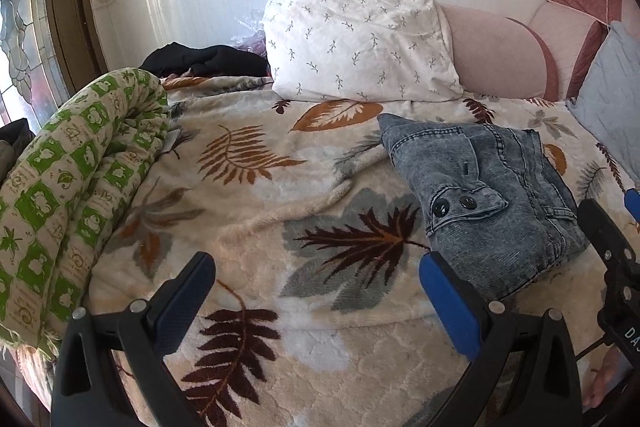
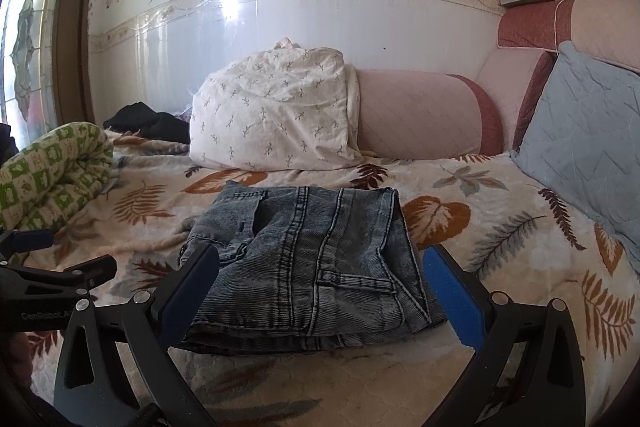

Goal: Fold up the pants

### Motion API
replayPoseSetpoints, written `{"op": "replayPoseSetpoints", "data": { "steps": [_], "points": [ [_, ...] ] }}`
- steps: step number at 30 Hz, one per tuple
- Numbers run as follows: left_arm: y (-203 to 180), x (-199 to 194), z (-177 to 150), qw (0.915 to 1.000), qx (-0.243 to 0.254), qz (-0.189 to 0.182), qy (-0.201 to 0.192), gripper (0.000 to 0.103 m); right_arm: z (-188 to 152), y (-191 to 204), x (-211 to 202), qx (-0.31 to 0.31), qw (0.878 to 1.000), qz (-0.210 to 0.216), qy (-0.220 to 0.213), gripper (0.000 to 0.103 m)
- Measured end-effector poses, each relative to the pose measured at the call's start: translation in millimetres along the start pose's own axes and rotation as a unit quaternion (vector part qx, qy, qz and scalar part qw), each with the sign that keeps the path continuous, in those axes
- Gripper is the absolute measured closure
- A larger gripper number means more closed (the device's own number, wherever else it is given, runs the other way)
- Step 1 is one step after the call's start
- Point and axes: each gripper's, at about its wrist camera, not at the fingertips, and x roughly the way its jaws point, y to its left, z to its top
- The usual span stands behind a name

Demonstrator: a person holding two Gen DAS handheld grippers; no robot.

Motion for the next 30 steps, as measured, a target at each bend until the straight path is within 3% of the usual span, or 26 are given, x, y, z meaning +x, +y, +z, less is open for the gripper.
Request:
{"op": "replayPoseSetpoints", "data": {
  "steps": [30],
  "points": [
    [-2.6,1.9,-4.7,0.9999,0.0,-0.007,0.01,0.0,-5.3,7.8,3.0,-0.008,1.0,0.012,0.015,0.0]
  ]
}}
